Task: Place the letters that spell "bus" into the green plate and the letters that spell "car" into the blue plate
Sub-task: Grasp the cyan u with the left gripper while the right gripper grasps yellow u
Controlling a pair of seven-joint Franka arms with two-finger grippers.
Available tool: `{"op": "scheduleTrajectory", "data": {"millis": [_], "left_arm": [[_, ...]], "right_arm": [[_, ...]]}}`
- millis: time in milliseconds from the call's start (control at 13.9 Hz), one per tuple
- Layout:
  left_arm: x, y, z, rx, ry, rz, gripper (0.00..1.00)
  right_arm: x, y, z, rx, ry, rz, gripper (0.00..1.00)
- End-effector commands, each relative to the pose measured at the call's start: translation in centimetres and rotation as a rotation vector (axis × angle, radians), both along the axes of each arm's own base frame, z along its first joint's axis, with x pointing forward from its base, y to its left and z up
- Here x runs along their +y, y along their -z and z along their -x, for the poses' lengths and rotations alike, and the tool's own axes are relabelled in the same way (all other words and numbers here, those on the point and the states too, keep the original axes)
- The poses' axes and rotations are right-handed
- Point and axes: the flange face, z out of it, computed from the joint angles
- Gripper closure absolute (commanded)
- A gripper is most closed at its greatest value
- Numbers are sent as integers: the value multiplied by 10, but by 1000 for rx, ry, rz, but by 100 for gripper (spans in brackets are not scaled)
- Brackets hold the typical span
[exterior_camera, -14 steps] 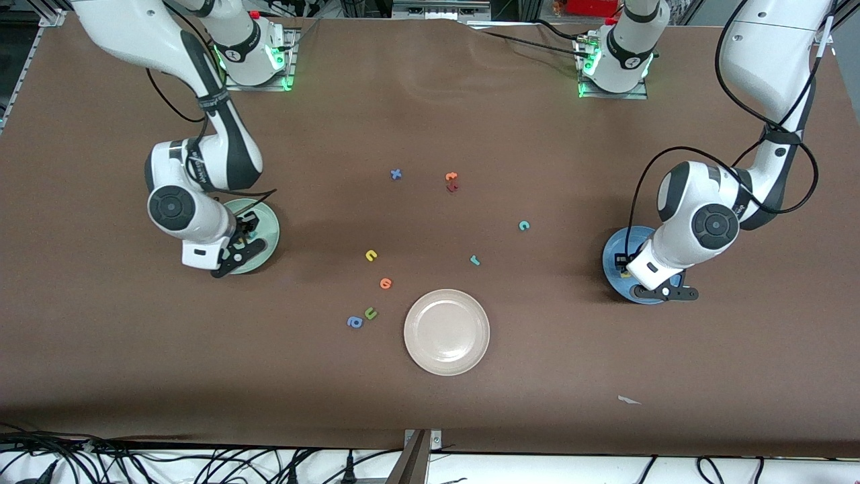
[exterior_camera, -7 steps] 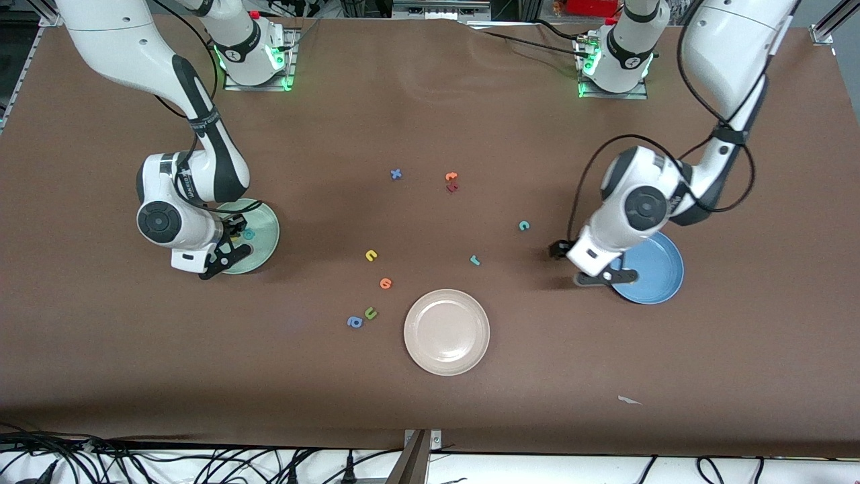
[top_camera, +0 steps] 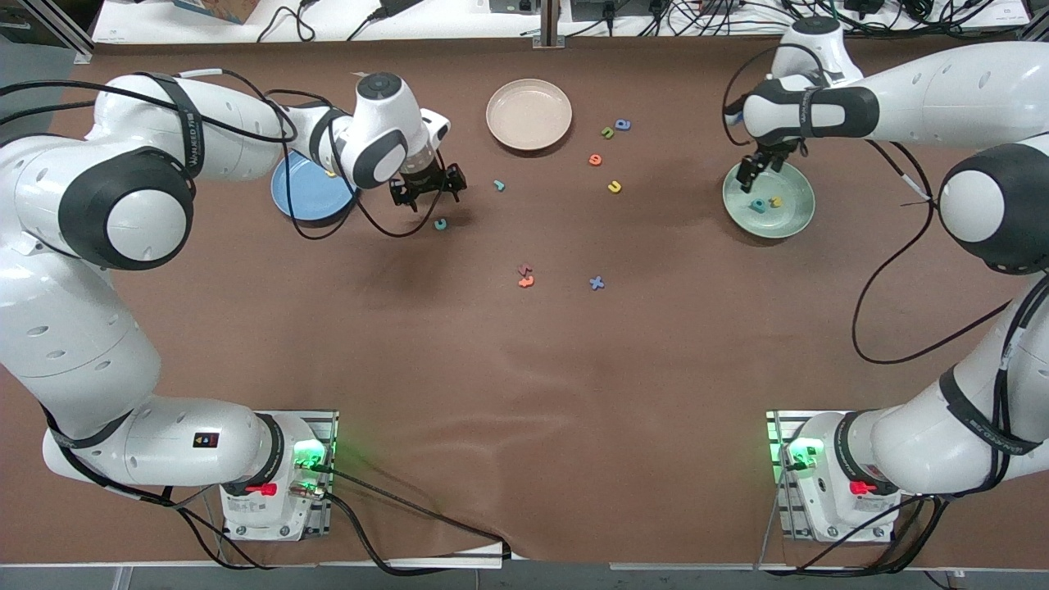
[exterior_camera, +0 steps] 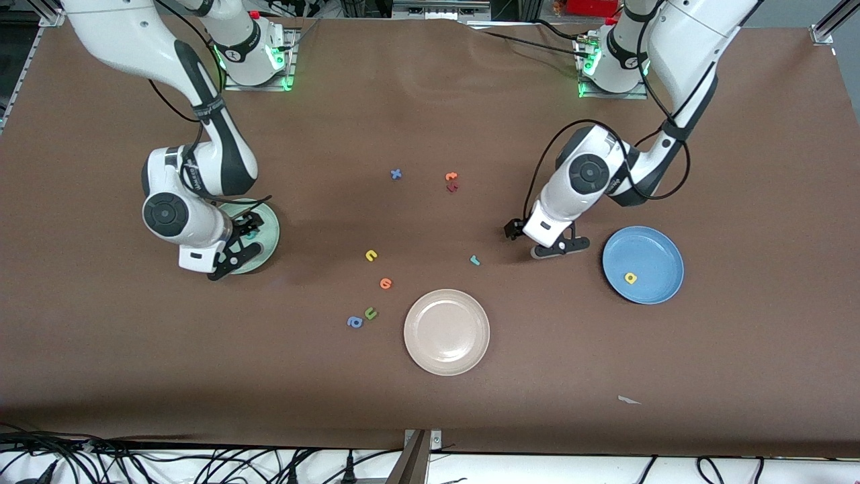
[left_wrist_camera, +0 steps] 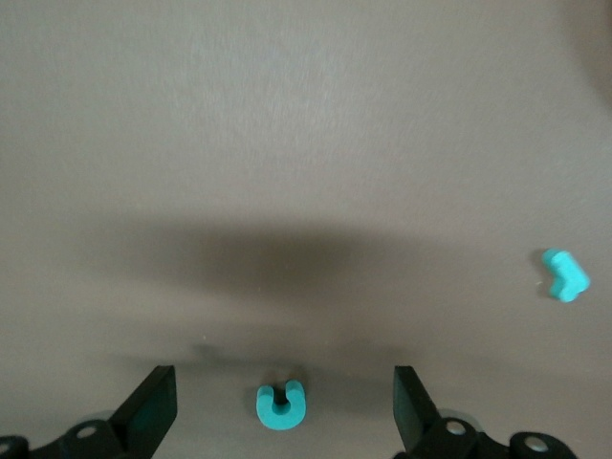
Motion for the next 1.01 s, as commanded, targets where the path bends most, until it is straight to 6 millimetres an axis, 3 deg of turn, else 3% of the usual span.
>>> {"op": "scheduleTrajectory", "data": {"millis": [0,144,433,577,721,938], "left_arm": [[-12,11,14,-43,-23,-59,2],[-17,20,21,-47,-34,-81,10],[-16,23,22,-43,-32,-82,35],[-16,23,22,-43,-31,-82,40],[-16,24,23,-40,-30,-83,47],[-15,25,24,-38,-28,-83,54]], "right_arm": [[72,-35,-6,-46,-4,-51,3],[108,-30,-5,-57,67,-60,5],[203,-16,-12,-60,70,-145,24],[242,-1,-5,-65,55,-143,28],[260,4,-3,-101,36,-167,45],[263,12,-3,-127,12,-160,46]]}}
